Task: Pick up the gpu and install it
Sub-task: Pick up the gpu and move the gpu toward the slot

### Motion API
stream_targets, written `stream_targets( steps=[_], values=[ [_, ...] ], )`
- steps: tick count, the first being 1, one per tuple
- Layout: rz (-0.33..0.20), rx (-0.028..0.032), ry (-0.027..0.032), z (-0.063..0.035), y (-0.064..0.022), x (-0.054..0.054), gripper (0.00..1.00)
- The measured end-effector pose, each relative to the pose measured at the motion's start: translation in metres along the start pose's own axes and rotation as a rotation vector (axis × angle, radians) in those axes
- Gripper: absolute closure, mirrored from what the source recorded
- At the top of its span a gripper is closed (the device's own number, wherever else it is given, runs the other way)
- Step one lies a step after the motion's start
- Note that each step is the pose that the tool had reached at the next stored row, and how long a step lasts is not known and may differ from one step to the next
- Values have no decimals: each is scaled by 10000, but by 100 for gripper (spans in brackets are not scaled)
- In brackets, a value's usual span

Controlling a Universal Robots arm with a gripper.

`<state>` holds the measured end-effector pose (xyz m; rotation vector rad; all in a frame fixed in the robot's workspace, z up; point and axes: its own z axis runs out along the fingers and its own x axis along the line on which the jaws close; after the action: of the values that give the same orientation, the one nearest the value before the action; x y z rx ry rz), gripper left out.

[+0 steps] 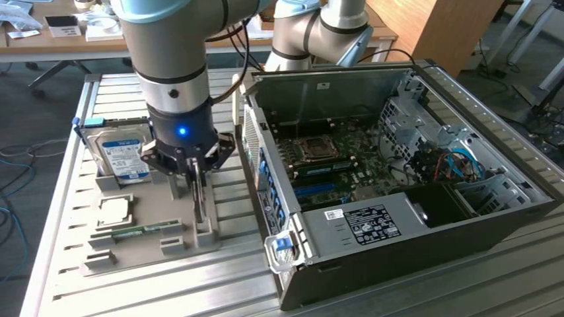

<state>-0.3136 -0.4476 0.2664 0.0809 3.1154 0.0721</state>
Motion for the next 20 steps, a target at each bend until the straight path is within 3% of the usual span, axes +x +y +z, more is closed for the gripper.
stream_targets(
  steps=[14,20],
  values=[
    [0,-1,0,-268,13,-9,73],
    [0,-3,-2,-301,14,-10,73]
  ],
)
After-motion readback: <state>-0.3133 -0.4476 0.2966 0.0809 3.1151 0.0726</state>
